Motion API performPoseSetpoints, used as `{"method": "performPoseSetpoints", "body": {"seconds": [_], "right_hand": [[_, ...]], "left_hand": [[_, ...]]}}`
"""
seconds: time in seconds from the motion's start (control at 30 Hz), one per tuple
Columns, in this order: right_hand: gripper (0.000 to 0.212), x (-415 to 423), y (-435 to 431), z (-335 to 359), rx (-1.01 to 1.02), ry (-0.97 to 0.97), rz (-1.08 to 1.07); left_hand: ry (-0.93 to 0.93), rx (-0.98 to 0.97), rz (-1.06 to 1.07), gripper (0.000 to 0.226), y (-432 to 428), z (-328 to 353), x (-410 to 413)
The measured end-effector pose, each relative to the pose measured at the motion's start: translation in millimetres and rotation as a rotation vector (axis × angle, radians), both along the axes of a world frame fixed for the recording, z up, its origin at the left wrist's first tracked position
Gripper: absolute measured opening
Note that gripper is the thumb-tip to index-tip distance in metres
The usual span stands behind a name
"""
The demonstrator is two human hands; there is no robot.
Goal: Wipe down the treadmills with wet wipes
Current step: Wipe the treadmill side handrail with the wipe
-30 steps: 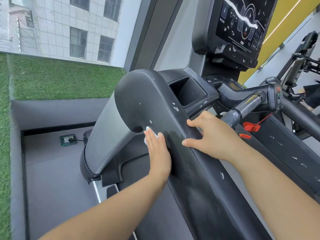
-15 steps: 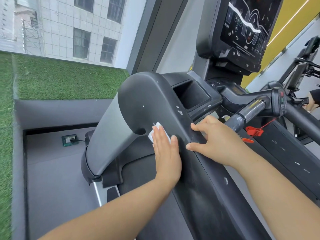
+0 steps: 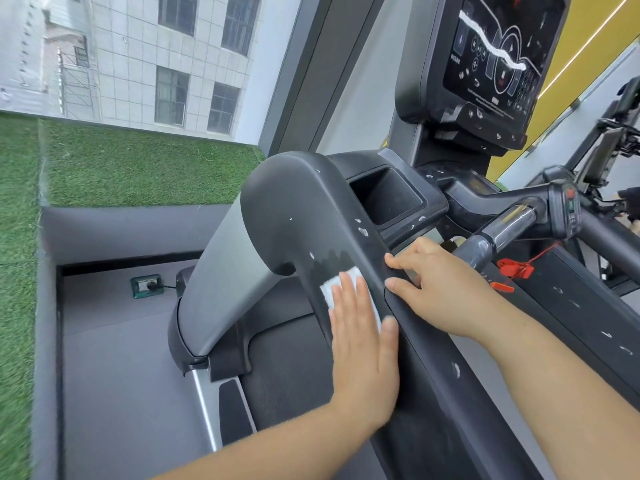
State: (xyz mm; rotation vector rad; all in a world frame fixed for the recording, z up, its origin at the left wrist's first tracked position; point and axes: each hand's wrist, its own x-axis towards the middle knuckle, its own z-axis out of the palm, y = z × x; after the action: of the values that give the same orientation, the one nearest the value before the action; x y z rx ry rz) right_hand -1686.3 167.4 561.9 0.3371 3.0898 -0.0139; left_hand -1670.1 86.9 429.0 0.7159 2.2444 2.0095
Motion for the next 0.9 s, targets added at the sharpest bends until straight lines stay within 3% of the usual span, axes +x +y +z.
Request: {"method": "performPoseSetpoints", "body": {"seconds": [0.27, 0.5, 0.67, 0.9], "right_hand": [[0.040, -1, 2, -4, 0.033, 0.012, -0.002], [0.044, -7, 0, 5, 0.045, -0.027, -0.013], [0.057, -29, -8, 16, 0.065, -0.020, -0.010], [0.063, -50, -15, 14, 0.146, -0.106, -0.064]], "left_hand": [[0.012, 0.025, 0.083, 0.075, 9, 11, -40], [0.036, -0.016, 0.026, 0.075, 3, -2, -6], [-0.113, 0.053, 0.071, 0.050, 8, 12, -50], [-0.149, 0.084, 0.007, 0.056, 0, -9, -11]]}}
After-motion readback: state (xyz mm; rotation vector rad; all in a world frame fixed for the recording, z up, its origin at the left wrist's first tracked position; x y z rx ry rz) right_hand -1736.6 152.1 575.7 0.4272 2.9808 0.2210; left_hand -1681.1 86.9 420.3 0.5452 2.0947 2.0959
